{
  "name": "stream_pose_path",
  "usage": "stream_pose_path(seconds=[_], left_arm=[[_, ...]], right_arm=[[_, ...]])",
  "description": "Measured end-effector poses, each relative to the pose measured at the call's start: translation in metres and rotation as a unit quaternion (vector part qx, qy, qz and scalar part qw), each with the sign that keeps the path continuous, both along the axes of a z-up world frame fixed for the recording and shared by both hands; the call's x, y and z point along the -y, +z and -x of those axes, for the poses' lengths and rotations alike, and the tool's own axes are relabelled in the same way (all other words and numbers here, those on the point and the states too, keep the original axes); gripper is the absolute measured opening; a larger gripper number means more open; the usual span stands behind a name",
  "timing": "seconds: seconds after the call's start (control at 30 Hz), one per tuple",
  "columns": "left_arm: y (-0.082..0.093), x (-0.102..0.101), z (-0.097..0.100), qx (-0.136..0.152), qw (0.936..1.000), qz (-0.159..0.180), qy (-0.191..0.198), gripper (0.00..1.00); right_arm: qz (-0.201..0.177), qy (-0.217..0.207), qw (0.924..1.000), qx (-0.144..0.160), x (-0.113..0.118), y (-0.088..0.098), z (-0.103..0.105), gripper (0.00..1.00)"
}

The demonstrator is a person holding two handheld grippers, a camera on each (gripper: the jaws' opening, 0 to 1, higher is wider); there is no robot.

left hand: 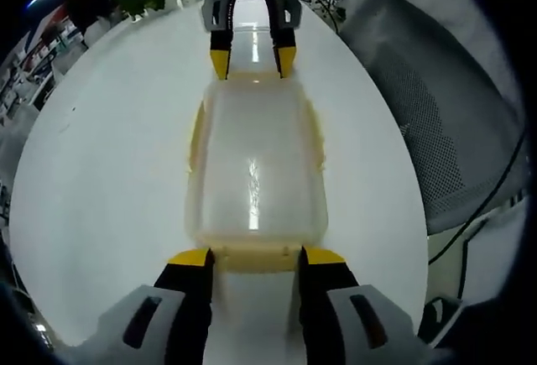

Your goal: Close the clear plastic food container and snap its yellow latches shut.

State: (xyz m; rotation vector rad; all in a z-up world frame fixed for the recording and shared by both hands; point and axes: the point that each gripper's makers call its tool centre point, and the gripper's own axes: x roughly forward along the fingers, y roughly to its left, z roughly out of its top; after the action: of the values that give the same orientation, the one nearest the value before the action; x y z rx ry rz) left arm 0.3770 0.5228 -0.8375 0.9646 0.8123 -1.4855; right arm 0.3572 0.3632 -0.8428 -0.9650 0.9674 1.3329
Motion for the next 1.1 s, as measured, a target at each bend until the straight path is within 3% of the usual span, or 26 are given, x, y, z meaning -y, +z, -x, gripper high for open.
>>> stream_pose_path(seconds=[1.1], left_arm=[[-0.0003, -0.0001, 0.0013, 0.008, 0.9994, -0.032, 0.014, 0.38]], right_arm=[[-0.009, -0.011, 0.9999, -0.002, -0.0012, -0.0006, -0.0011, 0.37]])
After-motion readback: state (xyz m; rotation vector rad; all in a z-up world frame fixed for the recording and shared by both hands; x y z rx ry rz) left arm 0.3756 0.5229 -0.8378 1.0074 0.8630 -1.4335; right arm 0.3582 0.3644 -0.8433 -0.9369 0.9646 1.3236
